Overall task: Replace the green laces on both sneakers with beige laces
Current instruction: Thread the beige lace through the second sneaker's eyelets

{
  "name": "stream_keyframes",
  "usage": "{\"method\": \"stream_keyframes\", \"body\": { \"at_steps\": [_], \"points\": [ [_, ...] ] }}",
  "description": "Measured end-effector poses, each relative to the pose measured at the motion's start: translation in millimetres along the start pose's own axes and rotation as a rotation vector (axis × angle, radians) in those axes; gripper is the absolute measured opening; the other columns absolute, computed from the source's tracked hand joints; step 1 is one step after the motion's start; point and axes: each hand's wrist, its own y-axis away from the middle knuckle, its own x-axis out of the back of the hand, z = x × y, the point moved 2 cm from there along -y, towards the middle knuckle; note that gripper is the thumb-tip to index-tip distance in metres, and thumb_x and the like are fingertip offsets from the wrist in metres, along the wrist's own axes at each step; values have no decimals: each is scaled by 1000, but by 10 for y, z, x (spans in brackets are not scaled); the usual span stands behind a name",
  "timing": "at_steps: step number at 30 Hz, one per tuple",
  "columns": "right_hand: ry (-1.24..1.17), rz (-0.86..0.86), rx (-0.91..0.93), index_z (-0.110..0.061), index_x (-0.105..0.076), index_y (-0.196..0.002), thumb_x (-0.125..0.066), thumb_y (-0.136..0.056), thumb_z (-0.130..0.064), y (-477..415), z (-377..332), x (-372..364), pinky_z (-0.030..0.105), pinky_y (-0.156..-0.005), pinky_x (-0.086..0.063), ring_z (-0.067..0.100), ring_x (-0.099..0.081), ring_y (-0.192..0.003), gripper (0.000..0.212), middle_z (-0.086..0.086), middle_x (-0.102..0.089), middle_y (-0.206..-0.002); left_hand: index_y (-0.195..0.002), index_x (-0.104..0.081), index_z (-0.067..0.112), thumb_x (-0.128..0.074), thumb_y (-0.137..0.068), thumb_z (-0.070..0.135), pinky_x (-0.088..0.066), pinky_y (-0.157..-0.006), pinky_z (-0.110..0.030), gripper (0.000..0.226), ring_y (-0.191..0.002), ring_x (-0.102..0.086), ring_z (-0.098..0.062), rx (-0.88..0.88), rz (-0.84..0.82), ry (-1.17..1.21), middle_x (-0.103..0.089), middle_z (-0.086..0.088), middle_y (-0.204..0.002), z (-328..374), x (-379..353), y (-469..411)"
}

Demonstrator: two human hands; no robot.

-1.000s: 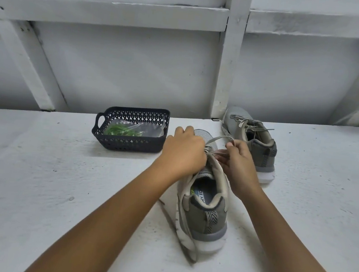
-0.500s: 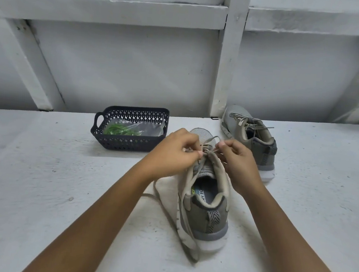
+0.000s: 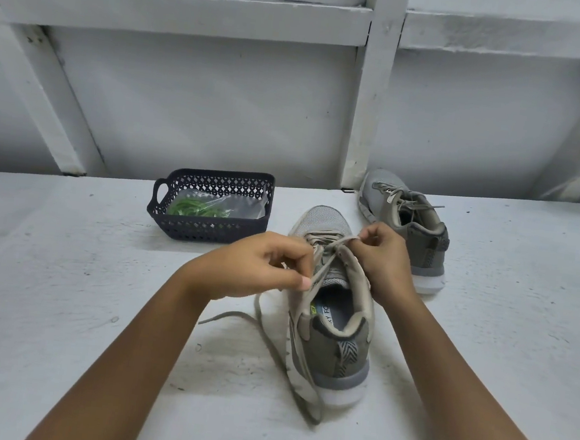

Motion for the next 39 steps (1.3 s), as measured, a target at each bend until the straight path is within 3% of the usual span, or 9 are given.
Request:
{"method": "stream_keyframes", "body": {
  "at_steps": [4, 6, 9, 15, 21, 27, 30, 34, 39],
  "points": [
    [-1, -2, 16, -18, -48, -63, -68, -76, -6, 11, -8, -6, 25, -58, -38, 10, -45, -54, 27, 0, -54, -60, -63, -61, 28, -62, -77, 16, -39, -66, -14, 19, -70, -50, -6, 59, -59, -50, -57, 7, -73, -24, 27, 24],
    [-33, -42, 14, -17, -50, -66, -65, -79, -5, 32, -27, -1, 24, -55, -38, 10, -45, -54, 24, 0, -54, -61, -67, -61, 22, -60, -78, 22, -41, -68, -18, 11, -71, -53, -6, 126, -83, -155, -60, 0, -74, -36, 15, 23],
    [-195, -215, -57, -13, -57, -77, -57, -88, 0, 55, -68, 34, 23, -56, -43, 13, -52, -61, 16, 5, -58, -71, -68, -59, 20, -60, -81, 38, -44, -68, -29, 23, -69, -53, -9, 200, -83, -287, -60, -4, -72, -17, 3, 14],
    [-426, -485, -151, 3, -62, -94, -47, -94, 0, 25, -64, 188, 24, -80, -53, 20, -63, -87, 15, 13, -65, -91, -70, -56, 18, -58, -91, 28, -44, -69, -30, 24, -67, -51, -9, 206, -32, -459, -57, 6, -69, 73, -13, -51],
    [-296, -350, -6, -6, -62, -82, -57, -90, -1, 51, -57, 155, 17, -62, -53, 8, -63, -66, 11, 6, -64, -77, -71, -59, 16, -58, -85, 27, -50, -77, -39, 17, -76, -62, -23, 123, 11, -267, -64, -6, -75, 75, -51, -44],
    [192, -72, 238, -15, -64, -80, -68, -85, -17, 11, -53, 61, 14, -60, -39, -2, -53, -63, 6, -12, -59, -71, -69, -62, 19, -61, -81, 23, -43, -67, -25, 12, -66, -52, -8, 73, -44, -88, -58, 3, -68, 151, -168, -18],
    [216, -86, 253, -14, -63, -79, -68, -84, -16, 19, -69, 40, 3, -60, -35, -3, -52, -67, 7, -13, -58, -70, -68, -62, 22, -61, -81, 19, -41, -66, -21, 14, -66, -50, -7, 55, -76, -11, -58, 5, -66, 170, -227, 10],
    [115, -167, 175, -16, -57, -71, -67, -83, -9, 7, -57, 70, 17, -56, -40, 7, -50, -58, 17, -6, -58, -67, -67, -61, 24, -61, -81, 20, -39, -65, -21, 15, -65, -48, -7, 77, -96, -20, -56, 6, -65, 162, -279, 14],
    [27, -276, 136, -17, -65, -88, -64, -85, -3, 12, -79, 76, 24, -55, -39, 15, -45, -59, 14, 3, -53, -66, -65, -61, 25, -60, -80, 21, -39, -65, -26, 16, -66, -48, -9, 94, -73, -31, -57, 3, -65, 174, -289, 12]
  ]
}}
